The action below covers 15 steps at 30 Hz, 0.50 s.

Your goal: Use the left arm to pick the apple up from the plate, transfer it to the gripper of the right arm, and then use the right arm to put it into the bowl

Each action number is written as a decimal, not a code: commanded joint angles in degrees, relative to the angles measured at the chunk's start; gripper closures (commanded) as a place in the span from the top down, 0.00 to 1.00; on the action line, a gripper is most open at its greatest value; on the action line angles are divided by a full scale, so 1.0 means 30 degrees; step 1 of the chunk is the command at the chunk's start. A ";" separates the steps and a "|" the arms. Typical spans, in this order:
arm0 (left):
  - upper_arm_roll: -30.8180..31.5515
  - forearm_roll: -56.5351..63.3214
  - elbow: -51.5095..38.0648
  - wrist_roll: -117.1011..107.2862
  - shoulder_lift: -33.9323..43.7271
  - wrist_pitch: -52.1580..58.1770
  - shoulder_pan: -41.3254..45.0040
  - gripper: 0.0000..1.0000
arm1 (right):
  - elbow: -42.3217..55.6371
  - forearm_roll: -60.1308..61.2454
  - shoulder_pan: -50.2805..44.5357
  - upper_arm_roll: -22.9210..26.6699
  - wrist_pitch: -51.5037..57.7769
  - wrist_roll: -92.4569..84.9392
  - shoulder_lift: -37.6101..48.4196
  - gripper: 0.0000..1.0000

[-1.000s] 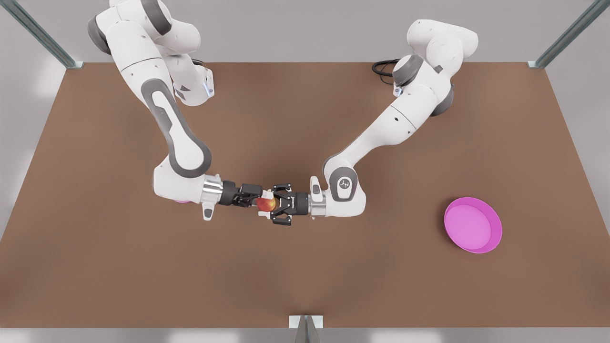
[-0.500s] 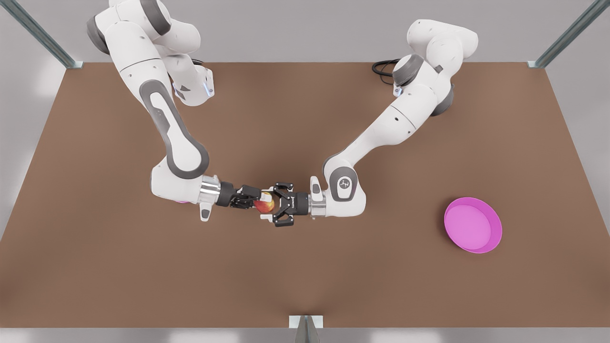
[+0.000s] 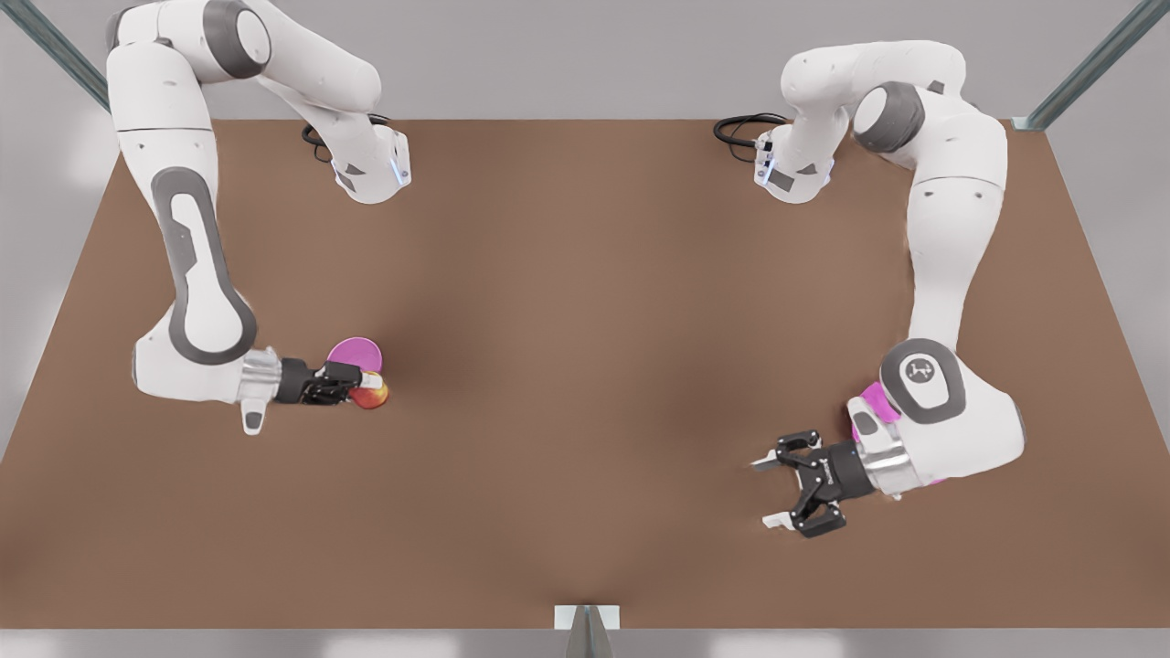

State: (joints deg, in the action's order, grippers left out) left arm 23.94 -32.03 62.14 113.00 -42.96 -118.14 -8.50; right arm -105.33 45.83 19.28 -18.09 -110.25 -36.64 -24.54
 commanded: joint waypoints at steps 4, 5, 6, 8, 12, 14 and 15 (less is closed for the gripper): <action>-0.0070 1.6157 0.0058 -3.7285 0.5473 1.3422 -0.0448 1.00 | -0.0162 -0.5166 0.0928 -0.0034 0.3029 -0.3344 0.0621 0.63; -0.2642 1.4959 0.2657 -3.7346 0.7664 1.2343 0.0749 1.00 | -0.0133 -0.6015 0.0899 -0.0034 0.2970 -0.3403 0.0651 0.64; -0.6859 1.2353 0.7317 -3.7375 1.0713 0.7629 0.3092 1.00 | -0.0104 -0.6836 0.0899 -0.0238 0.2854 -0.3403 0.0651 0.64; -0.9094 1.0706 0.7795 -3.7346 1.1217 0.7298 0.4240 1.00 | -0.0016 -0.8506 0.0869 -0.0444 0.2327 -0.3374 0.0680 0.64; -0.9094 1.0824 0.5625 -3.7375 0.9458 0.8177 0.4386 1.00 | -0.0075 -1.1054 0.0576 -0.0532 0.1037 -0.3315 0.0621 0.66; -0.9094 1.0795 0.5625 -3.7463 0.9517 0.8324 0.4533 1.00 | -0.0191 -1.2199 0.0283 -0.0591 0.0423 -0.3315 0.0563 0.67; -0.9094 1.0824 0.5625 -3.7463 0.9517 0.8324 0.4504 1.00 | -0.0192 -1.2547 0.0254 -0.0591 0.0335 -0.3315 0.0475 0.67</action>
State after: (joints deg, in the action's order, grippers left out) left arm -3.30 0.53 79.10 50.32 -14.48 -94.57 5.05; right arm -105.94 12.80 20.17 -19.84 -106.90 -42.36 -23.14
